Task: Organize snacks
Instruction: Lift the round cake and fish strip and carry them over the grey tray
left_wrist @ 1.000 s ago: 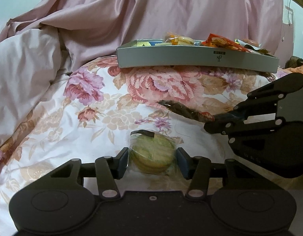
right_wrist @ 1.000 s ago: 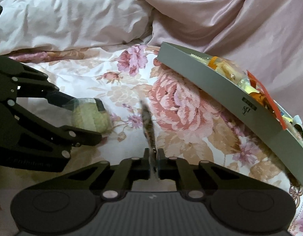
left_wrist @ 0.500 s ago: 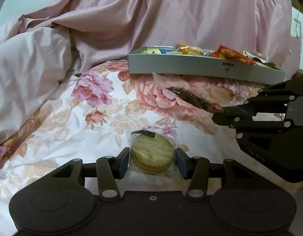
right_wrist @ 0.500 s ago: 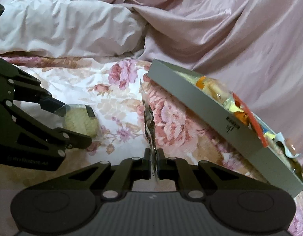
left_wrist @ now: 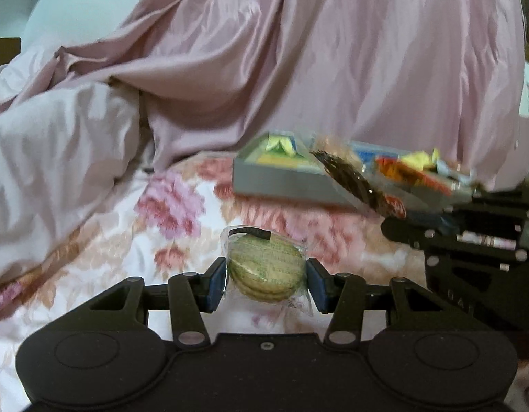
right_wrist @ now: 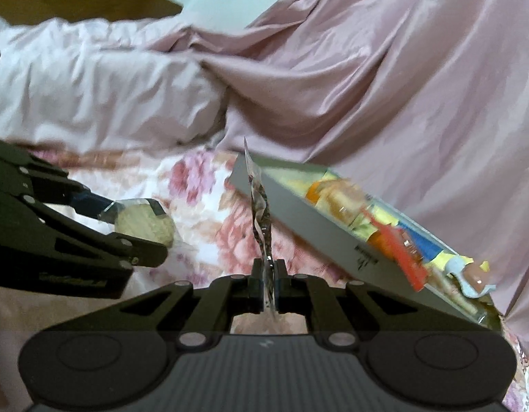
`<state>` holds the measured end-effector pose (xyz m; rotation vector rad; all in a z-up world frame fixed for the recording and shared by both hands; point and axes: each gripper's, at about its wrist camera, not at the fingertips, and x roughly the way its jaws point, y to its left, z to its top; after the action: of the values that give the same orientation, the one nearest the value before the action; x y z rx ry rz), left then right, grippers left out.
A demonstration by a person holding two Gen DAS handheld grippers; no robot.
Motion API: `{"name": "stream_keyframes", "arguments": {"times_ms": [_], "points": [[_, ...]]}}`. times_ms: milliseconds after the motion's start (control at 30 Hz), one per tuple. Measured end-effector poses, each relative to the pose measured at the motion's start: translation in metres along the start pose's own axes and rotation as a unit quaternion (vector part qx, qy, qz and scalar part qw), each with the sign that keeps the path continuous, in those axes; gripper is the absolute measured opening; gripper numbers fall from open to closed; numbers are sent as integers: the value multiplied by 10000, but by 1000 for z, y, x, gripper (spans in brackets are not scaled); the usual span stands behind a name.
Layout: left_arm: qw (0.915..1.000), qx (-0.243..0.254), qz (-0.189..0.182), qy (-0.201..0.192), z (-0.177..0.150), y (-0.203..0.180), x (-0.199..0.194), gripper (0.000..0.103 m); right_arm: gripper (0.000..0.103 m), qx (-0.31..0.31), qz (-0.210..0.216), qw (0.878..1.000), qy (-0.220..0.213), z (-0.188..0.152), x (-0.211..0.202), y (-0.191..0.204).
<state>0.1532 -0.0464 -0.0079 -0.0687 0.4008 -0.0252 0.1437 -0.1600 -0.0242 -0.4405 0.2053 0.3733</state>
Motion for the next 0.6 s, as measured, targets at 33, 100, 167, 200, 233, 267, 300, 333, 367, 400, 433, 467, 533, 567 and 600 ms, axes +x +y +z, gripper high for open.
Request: {"name": "stream_keyframes", "arguments": {"times_ms": [33, 100, 167, 200, 233, 267, 300, 333, 367, 400, 433, 467, 533, 567, 600], "points": [[10000, -33, -15, -20, 5, -2, 0, 51, 6, 74, -15, 10000, -51, 3, -3, -4], [10000, -30, -43, -33, 16, -6, 3, 51, 6, 199, -47, 9997, -136, 8, -7, -11], [10000, -24, -29, -73, 30, -10, 6, 51, 6, 325, -104, 9992, -203, 11, -10, -19], [9999, -62, -54, -78, 37, -11, 8, 51, 6, 395, -134, 9989, -225, 13, -9, -23], [9999, -108, -83, -83, 45, -12, 11, 51, 6, 483, -167, 9984, -247, 14, -9, -28], [9998, -119, -103, -82, 52, -14, 13, 51, 6, 578, -209, 9977, -271, 16, -9, -34], [9998, -107, -103, -90, 60, -15, 16, 51, 6, 664, -256, 9970, -299, 17, -10, -40], [9999, -83, -93, -103, 69, -17, 21, 51, 6, 750, -310, 9961, -333, 18, -10, -46], [9999, -73, -88, -108, 77, -19, 25, 51, 6, 839, -362, 9951, -372, 20, -10, -53], [9999, -96, -84, -104, 86, -20, 31, 51, 6, 915, -403, 9942, -408, 21, -10, -59], [9998, -137, -84, -85, 93, -22, 36, 52, 6, 1000, -443, 9930, -452, 23, -8, -65], [9998, -200, -78, -49, 100, -22, 43, 52, 6, 1087, -475, 9917, -492, 24, -6, -72], [9993, -376, -42, 49, 113, -22, 58, 52, 6, 1270, -514, 9891, -537, 27, 1, -84], [9990, -446, -18, 86, 118, -22, 65, 52, 6, 1391, -526, 9873, -552, 27, 5, -90], [9988, -470, 36, 111, 123, -22, 73, 52, 6, 1510, -527, 9856, -558, 27, 9, -96]]}}
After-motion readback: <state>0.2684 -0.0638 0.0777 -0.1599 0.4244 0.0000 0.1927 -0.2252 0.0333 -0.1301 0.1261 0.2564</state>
